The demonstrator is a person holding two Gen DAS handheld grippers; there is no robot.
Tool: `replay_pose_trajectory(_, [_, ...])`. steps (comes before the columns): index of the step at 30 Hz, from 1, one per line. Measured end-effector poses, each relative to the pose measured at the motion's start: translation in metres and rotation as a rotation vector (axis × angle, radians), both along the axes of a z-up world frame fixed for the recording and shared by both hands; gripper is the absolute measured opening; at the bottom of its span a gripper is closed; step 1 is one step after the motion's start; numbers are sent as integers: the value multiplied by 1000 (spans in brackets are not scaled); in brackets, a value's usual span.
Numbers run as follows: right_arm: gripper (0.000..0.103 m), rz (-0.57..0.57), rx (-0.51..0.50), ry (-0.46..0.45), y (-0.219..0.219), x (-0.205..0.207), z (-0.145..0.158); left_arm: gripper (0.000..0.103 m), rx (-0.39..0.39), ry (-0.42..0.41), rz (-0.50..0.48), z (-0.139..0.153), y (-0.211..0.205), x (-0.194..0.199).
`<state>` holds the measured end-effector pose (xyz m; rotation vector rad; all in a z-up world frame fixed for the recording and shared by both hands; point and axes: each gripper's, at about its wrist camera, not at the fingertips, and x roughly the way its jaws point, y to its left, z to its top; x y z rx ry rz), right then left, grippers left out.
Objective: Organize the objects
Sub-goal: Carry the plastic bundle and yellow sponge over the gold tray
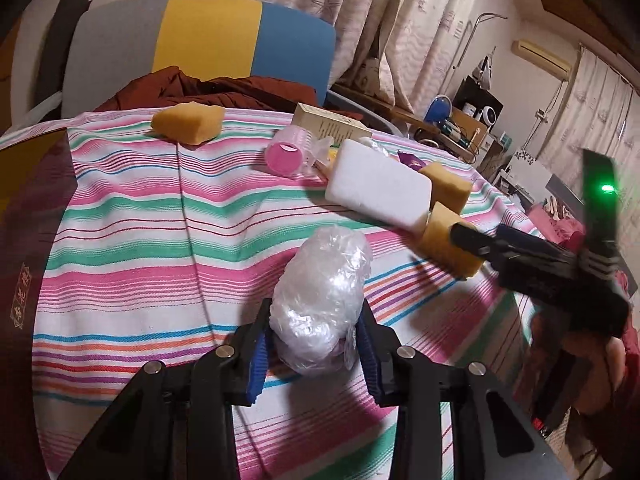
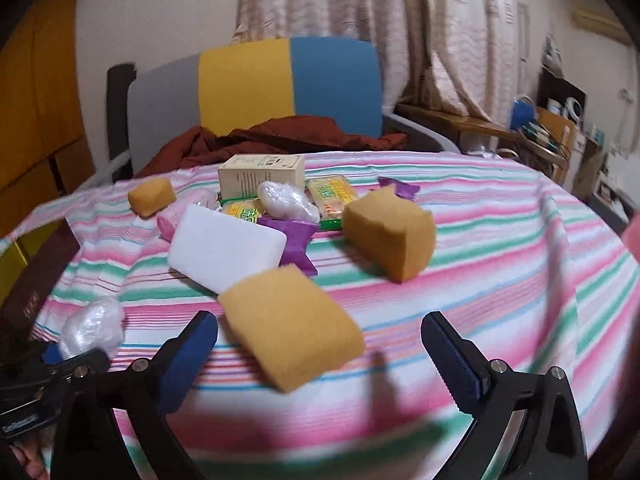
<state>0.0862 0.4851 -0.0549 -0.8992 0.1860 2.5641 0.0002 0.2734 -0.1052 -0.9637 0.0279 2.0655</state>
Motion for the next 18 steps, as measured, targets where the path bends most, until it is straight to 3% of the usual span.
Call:
replay_pose_trajectory(2, [99,31,19,-44,1,-12,-7,38,14,-16,-3,-1,-2,-2])
replay_pose_trajectory(4, [79,59,-25,-83,5,-21,-15,38,19,-21,-5,-2,-3,-2])
replay_pose_trajectory(7, [68,56,-80,-57,2,-19,-17,38,15,-18,-6,-2,-3,-1])
replay_pose_trajectory(10, [65,15,-82,-49,-9,-11,-19,38,22,-22,-6,-1,-4,0])
replay_pose_trajectory(13, [65,-2,-168,-18,-17,-3,-17,37,28,-21,-18,0,-5,2])
replay_pose_trajectory(18, [65,58,-210,-3,-46,0,-5,37,39,-7,-36,12,-15,12])
